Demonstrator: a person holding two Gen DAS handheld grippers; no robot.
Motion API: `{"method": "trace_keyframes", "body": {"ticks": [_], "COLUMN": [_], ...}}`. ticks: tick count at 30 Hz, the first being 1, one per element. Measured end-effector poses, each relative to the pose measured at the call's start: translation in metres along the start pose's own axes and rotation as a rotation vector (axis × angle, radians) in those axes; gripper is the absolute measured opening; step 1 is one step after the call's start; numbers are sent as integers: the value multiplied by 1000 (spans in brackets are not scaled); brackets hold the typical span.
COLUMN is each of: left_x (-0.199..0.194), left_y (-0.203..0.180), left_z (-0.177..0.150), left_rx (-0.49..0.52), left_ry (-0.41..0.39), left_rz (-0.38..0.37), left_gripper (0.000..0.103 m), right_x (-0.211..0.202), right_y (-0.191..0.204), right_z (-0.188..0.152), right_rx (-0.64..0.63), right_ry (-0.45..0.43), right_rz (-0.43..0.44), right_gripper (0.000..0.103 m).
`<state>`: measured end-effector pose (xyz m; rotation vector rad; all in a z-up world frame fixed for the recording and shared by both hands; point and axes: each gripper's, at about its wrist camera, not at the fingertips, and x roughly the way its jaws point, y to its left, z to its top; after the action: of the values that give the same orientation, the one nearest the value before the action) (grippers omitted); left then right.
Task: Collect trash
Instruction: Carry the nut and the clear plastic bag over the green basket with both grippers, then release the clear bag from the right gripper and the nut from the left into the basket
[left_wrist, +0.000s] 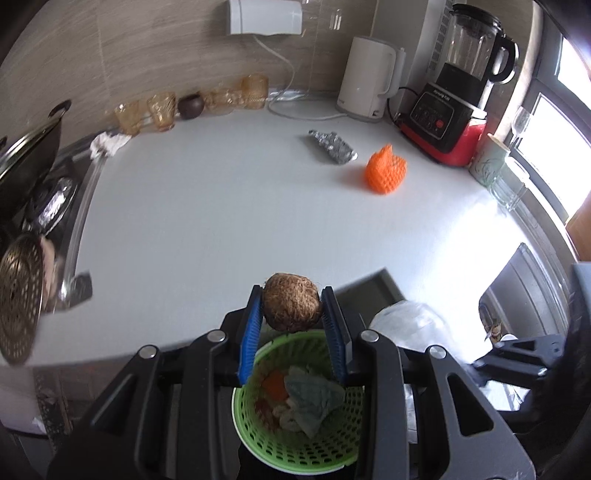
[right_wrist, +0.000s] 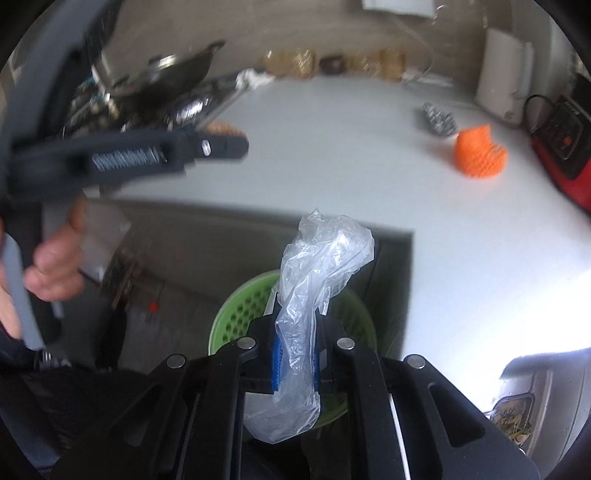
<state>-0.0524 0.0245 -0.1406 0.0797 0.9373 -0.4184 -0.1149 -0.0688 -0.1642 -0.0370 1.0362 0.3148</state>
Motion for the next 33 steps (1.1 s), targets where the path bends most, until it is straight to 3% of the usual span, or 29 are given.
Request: {"method": "trace_keyframes", "body": {"ticks": [11, 13, 15, 16, 24, 29, 33], "left_x": [-5, -4, -3, -1, 3, 12, 28], "left_y": [19, 23, 25, 26, 28, 25, 19], "left_z": [-41, -47, -50, -52, -62, -69, -79], "left_rx": [-66, -80, -83, -83, -71, -59, -46], "left_ry": [51, 62, 71, 79, 107, 132, 175], "left_rz": [49, 51, 53, 55, 49, 40, 22], "left_gripper": [32, 32, 32, 32, 32, 32, 32], "right_x": [57, 61, 61, 59, 52, 39, 15], "right_y": [22, 25, 28, 28, 31, 32, 26], "right_z": [-30, -30, -32, -33, -31, -28, -19], "right_rx": [-98, -113, -129, -133, -139, -141, -125], "right_ry": [148, 164, 167, 164, 144, 106, 41], "right_rz": [-13, -13, -21, -21, -22, -74, -121], "right_gripper": [15, 24, 42, 45, 57, 63, 77]}}
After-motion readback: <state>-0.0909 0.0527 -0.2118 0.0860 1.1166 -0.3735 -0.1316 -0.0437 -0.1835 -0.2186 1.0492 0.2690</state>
